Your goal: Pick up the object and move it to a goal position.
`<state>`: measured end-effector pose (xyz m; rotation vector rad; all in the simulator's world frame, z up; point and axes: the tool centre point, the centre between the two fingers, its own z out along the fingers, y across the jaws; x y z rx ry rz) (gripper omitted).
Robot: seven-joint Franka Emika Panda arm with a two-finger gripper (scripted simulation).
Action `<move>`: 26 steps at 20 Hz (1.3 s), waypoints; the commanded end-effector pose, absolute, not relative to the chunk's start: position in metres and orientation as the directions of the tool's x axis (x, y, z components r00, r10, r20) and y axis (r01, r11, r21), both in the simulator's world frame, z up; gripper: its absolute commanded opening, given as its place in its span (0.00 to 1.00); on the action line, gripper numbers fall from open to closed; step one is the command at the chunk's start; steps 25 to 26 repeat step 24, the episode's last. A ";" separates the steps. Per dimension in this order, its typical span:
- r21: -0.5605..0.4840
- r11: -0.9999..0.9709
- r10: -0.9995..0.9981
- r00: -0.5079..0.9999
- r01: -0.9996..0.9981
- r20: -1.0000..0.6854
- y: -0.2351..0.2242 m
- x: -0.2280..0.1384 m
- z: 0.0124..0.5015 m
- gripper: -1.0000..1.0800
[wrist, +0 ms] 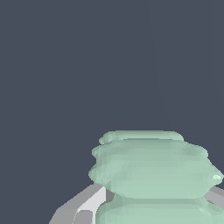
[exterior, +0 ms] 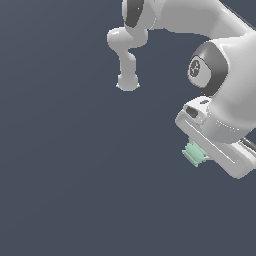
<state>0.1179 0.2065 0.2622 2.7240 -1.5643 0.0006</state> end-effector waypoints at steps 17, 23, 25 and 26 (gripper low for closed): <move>0.000 -0.504 -0.864 0.504 -0.864 0.000 0.234 0.134 0.282 0.00; 0.000 -0.504 -0.864 0.504 -0.864 0.000 0.235 0.135 0.283 0.00; 0.000 -0.504 -0.864 0.504 -0.864 0.000 0.235 0.135 0.283 0.00; 0.000 -0.504 -0.864 0.504 -0.864 0.000 0.235 0.135 0.283 0.00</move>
